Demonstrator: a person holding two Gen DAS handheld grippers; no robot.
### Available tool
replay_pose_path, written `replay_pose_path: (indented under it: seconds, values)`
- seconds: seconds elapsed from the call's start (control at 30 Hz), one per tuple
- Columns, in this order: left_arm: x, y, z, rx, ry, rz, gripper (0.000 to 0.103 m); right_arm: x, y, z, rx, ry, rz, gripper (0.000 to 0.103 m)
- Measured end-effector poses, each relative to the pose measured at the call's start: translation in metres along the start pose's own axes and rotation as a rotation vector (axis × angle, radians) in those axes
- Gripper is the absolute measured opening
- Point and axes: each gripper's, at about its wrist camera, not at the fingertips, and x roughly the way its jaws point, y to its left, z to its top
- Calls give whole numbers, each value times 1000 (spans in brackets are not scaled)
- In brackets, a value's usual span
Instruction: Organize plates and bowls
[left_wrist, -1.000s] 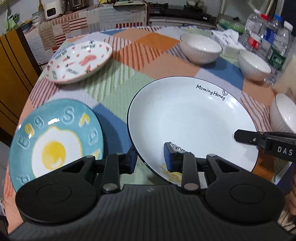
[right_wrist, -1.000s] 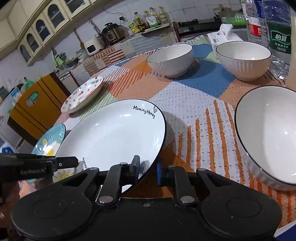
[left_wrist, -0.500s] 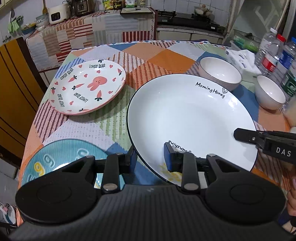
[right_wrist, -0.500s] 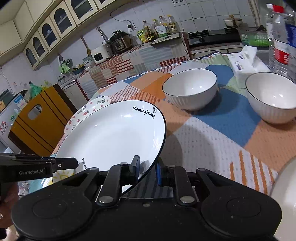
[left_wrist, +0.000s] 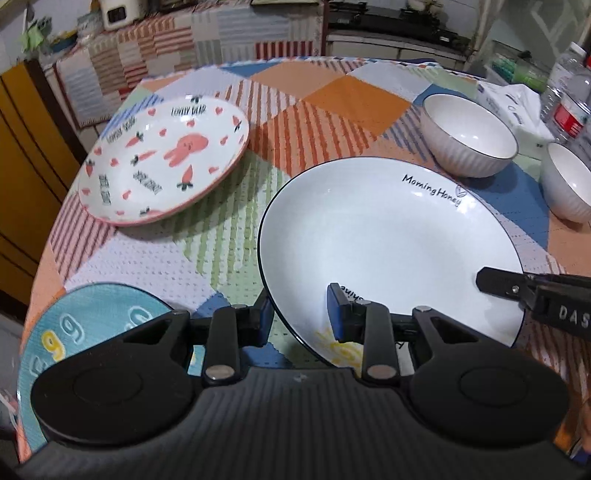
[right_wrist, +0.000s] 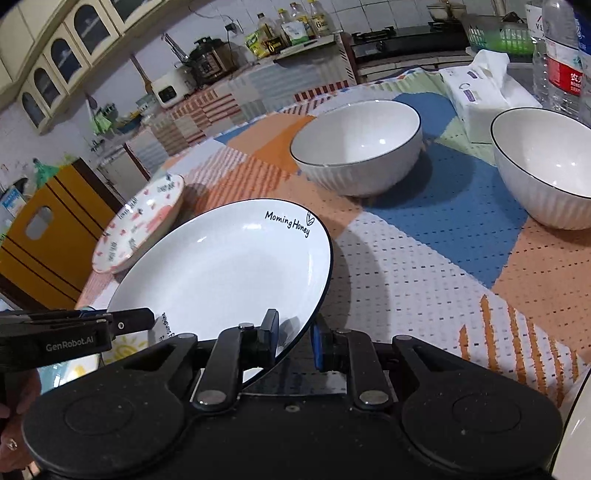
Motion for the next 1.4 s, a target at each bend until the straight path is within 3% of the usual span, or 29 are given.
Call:
replay_pose_path:
  seconds: [0.17,0.3,0.37,0.53,0.83,0.93,1.03,1.17,1.27,1.33,1.4]
  values:
    - [14,10,0,-92,107,-63,29,4,9,6,-70,6,-56,23]
    - [8,5,-6,-111,61,-22,29,10,18,10,-109,54,-119,31]
    - [4,6,-6,-128,57,-20,29,9,22,8,-134,62,-112,37]
    - [-22,12,-3,-92,22,-22,29,-12,23,10,-120,68,-100,40]
    - [-99,40,6,60,-41,15,36,-64,54,23,-198,15,55,46]
    - [-131,48,12,103,-82,-23,50,-74,80,23,-323,27,108,46]
    - [-159,54,13,159,-85,-61,53,-90,112,18,-463,13,127,47]
    - [-182,71,2,202,-64,-90,62,-107,143,18,-560,2,183,53]
    - [-184,90,-11,226,-40,-41,70,-110,161,16,-599,-3,240,60]
    - [-175,105,-20,244,19,42,71,-104,168,13,-607,-2,292,62]
    - [-165,123,-30,254,43,68,71,-91,175,7,-604,5,335,62]
